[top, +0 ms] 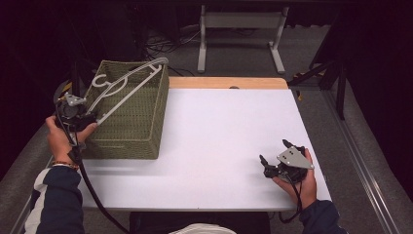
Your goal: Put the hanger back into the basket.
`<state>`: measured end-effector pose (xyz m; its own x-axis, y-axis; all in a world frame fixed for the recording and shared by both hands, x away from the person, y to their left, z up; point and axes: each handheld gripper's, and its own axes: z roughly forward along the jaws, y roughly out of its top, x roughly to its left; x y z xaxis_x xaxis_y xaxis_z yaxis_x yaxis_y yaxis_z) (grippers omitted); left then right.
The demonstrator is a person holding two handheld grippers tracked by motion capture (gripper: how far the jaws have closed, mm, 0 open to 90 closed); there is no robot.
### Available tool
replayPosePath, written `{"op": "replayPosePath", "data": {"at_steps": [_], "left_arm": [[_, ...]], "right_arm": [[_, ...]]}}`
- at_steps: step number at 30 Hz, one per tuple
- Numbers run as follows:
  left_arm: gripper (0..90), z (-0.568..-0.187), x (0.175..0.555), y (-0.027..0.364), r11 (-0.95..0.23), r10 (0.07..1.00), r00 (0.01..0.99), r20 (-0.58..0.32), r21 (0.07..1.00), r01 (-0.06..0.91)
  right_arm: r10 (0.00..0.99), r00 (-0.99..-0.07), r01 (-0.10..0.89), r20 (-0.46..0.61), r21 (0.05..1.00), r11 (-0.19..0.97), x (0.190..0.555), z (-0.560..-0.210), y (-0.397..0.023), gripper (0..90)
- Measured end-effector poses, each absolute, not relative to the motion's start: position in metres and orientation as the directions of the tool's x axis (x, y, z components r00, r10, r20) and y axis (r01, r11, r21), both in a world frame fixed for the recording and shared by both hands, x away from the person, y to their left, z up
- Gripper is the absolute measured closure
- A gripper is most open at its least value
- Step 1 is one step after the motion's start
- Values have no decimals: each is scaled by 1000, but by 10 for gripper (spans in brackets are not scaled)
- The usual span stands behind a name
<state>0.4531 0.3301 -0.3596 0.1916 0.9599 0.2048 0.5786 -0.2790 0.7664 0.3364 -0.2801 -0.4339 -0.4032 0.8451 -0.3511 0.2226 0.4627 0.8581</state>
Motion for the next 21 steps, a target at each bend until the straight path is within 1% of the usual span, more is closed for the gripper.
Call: {"op": "replayPosePath", "data": {"at_steps": [1,2,4,5,6,7,8,9,10,11,13,14,16,17,18,19,20,21], "left_arm": [[585,-360,453,330,-285,957,213,197,767,575],[594,-360,452,330,-291,956,214,203,770,568],[529,-360,451,330,-296,952,238,193,777,556],[541,-359,451,330,-298,951,243,190,775,558],[604,-359,451,330,-298,951,243,190,775,558],[604,-359,450,328,-336,940,256,228,757,561],[680,-359,450,326,-366,929,271,252,741,563],[730,-359,451,324,-377,924,286,254,732,567],[868,-361,454,322,-400,911,331,245,716,572],[845,-361,455,320,-413,907,330,262,705,576],[849,-362,460,316,-411,911,305,278,676,612],[832,-362,461,316,-413,911,299,286,669,618],[789,-363,460,317,-387,922,272,276,682,621],[789,-362,460,319,-376,926,271,263,689,619],[717,-362,458,320,-365,930,266,252,700,614],[674,-361,456,321,-360,932,267,245,710,605],[719,-361,455,322,-357,932,278,232,718,597],[712,-361,454,323,-348,935,274,225,729,589]], "right_arm": [[844,-406,223,-352,857,464,336,-434,-280,98],[844,-407,222,-351,858,464,336,-434,-280,98],[842,-410,224,-351,856,466,336,-434,-280,98],[842,-411,225,-350,856,466,336,-434,-280,99],[841,-411,226,-351,855,467,336,-434,-280,99],[841,-411,226,-351,855,467,336,-434,-280,99],[840,-415,228,-350,854,468,337,-435,-280,99],[838,-417,228,-352,852,471,337,-435,-279,100],[835,-421,227,-354,850,475,337,-435,-279,100],[835,-422,229,-353,850,475,337,-435,-279,100],[835,-423,230,-353,849,475,337,-435,-278,100],[835,-424,231,-351,849,475,337,-435,-278,100],[836,-425,232,-347,851,472,337,-435,-279,100],[836,-425,232,-347,851,472,337,-435,-279,100],[836,-427,232,-345,852,470,337,-435,-279,100],[836,-428,234,-343,851,470,338,-435,-280,100],[835,-429,235,-344,850,471,338,-436,-280,100],[834,-431,235,-344,850,472,337,-436,-279,100]]}}
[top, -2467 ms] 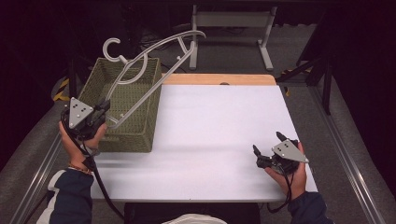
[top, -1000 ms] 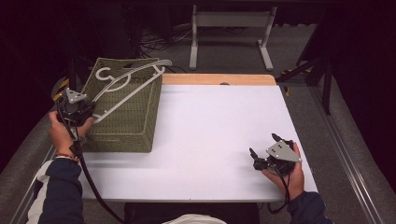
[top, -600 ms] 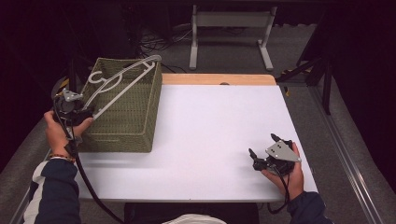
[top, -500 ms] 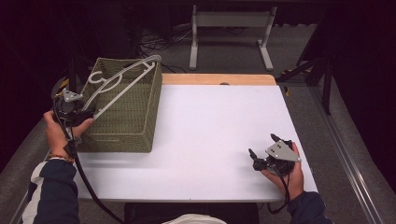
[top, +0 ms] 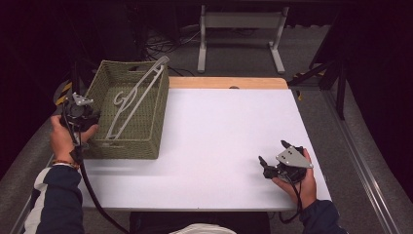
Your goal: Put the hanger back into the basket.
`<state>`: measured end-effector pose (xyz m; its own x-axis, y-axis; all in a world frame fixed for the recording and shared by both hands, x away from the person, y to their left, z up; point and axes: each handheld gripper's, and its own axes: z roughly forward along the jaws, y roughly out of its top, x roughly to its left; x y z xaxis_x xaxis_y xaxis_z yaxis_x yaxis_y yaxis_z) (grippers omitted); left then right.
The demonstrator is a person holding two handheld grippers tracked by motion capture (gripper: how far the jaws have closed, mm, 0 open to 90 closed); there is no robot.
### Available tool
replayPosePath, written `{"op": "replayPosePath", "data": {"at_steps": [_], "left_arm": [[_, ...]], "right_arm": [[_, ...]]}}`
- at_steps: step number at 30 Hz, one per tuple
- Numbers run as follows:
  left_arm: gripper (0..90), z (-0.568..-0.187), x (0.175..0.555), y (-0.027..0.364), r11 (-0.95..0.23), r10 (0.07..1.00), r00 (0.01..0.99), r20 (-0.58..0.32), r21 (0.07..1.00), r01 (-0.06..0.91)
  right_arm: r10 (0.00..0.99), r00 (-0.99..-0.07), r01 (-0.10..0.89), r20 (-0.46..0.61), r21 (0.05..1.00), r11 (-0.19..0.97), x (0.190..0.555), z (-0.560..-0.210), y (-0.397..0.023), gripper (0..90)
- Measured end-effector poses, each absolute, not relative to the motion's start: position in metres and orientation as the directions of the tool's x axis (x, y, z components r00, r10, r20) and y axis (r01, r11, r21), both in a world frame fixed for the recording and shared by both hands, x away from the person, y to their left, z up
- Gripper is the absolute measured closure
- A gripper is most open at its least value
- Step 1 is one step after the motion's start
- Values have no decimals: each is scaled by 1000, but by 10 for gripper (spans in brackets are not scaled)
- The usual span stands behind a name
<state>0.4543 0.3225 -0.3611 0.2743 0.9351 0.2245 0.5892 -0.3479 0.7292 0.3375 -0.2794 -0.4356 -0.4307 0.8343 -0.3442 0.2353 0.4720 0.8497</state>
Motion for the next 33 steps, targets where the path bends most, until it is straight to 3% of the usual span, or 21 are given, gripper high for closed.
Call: {"op": "replayPosePath", "data": {"at_steps": [7,24,33], "left_arm": [[715,-357,448,319,-349,929,300,215,779,522],[618,-345,429,299,-350,904,370,216,871,346],[492,-342,418,285,-338,885,416,210,904,263]], "right_arm": [[837,-428,235,-342,852,468,337,-435,-279,101],[834,-435,225,-341,855,467,336,-434,-278,101],[835,-436,226,-336,857,463,336,-434,-278,101]]}}
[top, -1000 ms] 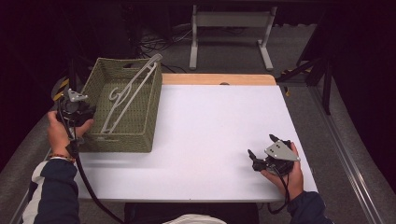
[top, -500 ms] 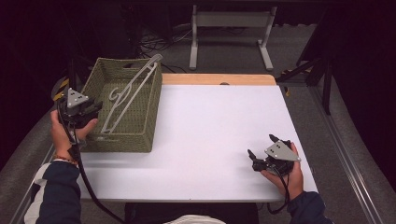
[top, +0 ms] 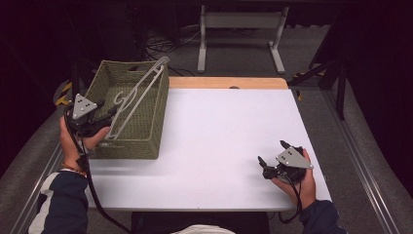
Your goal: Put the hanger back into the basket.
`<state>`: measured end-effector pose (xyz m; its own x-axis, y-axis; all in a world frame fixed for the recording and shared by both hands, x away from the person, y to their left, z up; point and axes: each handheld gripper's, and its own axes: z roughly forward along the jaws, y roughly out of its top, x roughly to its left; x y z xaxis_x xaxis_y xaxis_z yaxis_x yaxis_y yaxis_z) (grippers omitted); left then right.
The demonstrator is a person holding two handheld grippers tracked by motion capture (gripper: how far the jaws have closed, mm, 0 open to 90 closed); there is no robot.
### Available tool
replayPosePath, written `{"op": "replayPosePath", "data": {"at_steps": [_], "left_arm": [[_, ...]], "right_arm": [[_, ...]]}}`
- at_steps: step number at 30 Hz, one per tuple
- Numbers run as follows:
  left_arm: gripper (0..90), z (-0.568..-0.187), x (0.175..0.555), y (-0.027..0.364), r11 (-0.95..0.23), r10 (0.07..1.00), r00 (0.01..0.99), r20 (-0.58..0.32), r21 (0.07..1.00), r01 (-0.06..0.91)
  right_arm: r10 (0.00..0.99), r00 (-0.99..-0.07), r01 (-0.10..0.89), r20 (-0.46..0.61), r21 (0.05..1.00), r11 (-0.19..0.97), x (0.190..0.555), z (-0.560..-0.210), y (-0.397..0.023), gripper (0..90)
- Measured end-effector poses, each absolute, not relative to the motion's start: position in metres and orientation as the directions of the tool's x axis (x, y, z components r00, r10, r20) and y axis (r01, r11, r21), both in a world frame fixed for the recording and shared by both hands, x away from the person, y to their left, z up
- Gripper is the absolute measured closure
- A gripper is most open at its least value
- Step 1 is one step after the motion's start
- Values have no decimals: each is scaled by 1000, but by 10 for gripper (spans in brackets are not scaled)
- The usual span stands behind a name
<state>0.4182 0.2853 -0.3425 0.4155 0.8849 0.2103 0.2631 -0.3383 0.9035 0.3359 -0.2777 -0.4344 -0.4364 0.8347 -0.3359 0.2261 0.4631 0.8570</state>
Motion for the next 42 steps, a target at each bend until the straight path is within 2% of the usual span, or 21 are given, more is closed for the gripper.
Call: {"op": "replayPosePath", "data": {"at_steps": [11,22,30,42], "left_arm": [[257,-342,402,270,-313,860,467,206,936,164],[110,-347,390,262,-293,839,504,203,951,104],[67,-352,382,258,-270,827,529,191,960,75],[51,-357,373,246,-255,781,590,204,967,3]], "right_arm": [[832,-448,214,-327,865,455,335,-434,-277,101],[829,-463,206,-314,871,446,334,-433,-275,101],[826,-473,204,-308,873,442,333,-433,-271,99],[812,-507,195,-289,879,435,333,-432,-255,95]]}}
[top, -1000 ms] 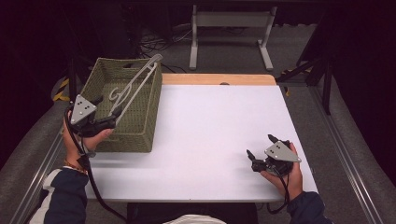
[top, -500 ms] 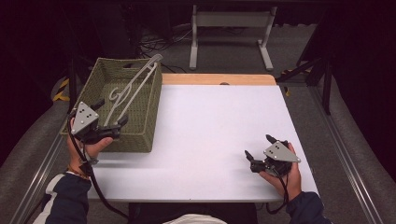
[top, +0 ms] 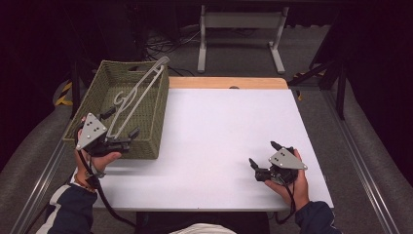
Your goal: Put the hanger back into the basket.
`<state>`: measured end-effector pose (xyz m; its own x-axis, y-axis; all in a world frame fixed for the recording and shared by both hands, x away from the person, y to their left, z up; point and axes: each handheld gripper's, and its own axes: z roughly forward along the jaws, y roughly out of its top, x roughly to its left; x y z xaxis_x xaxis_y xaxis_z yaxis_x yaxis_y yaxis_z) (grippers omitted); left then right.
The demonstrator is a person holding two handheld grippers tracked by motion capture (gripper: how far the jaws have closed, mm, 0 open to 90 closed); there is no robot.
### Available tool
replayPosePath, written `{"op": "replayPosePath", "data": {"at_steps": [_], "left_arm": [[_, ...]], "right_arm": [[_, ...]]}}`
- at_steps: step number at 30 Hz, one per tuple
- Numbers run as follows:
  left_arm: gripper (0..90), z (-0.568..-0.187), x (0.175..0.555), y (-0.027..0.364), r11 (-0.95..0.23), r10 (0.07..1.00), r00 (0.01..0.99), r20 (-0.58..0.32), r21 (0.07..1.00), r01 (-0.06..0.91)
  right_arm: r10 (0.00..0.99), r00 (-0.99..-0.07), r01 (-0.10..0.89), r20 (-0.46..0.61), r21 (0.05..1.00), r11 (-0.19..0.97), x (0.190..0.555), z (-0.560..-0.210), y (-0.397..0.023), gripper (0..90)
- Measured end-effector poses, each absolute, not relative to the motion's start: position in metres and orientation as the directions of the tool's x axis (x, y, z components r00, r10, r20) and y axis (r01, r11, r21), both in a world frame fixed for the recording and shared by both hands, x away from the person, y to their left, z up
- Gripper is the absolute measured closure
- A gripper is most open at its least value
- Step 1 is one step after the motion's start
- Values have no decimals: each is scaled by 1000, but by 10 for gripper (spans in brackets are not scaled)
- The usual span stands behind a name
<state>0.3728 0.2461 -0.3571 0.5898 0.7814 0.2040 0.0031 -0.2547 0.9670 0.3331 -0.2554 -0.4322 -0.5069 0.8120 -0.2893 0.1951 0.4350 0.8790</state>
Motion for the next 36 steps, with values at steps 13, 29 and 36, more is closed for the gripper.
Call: {"op": "replayPosePath", "data": {"at_steps": [13,29,36], "left_arm": [[56,-365,361,222,-237,747,629,215,970,-51],[58,-374,335,201,-257,686,685,246,962,-88],[69,-383,328,191,-291,648,717,256,954,-77]], "right_arm": [[808,-527,176,-264,896,407,335,-429,-246,94],[809,-528,153,-259,908,391,332,-426,-249,94],[804,-534,156,-262,904,398,331,-428,-248,94]]}}
